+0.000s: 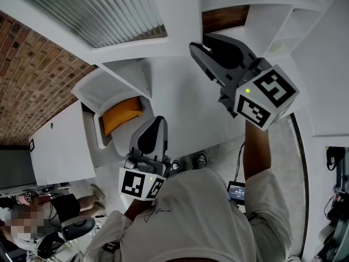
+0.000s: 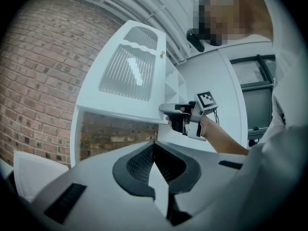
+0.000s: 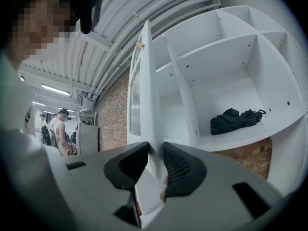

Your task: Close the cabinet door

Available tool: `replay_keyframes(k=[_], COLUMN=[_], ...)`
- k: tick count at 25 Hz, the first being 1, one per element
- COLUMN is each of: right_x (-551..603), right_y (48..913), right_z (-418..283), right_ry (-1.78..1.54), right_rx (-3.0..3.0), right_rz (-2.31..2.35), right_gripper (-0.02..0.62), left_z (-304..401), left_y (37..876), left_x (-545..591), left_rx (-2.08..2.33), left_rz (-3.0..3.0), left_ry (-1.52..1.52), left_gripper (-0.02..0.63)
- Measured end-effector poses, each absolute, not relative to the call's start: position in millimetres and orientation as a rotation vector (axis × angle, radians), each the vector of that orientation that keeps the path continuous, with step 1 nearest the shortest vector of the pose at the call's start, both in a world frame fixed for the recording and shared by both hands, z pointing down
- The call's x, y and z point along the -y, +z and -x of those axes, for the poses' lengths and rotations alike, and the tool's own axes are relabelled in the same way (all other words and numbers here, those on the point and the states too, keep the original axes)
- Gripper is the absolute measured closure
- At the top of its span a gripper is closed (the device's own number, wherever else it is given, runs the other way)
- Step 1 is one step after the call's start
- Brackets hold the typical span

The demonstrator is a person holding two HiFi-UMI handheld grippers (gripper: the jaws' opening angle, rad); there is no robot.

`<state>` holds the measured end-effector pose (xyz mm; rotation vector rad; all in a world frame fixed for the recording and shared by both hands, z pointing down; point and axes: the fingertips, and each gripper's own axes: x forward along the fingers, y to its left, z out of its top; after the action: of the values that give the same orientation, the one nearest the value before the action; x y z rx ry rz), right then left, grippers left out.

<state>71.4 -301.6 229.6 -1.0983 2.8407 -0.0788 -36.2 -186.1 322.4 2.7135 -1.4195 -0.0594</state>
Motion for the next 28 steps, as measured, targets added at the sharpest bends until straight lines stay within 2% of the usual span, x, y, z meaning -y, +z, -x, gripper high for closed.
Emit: replay_keyframes(k=[28], right_x=[329], right_y=[229], right_z=[-80], right_ry=[-0.102], right_rx=[-2.84], right_rz=[1.122], right_gripper=[0.485], left_z=[39], left_y=[322], left_x=[179], left_rx=[1.478], left_rz=[-2.696], left_ry=[-0.048], left_gripper=[0.59])
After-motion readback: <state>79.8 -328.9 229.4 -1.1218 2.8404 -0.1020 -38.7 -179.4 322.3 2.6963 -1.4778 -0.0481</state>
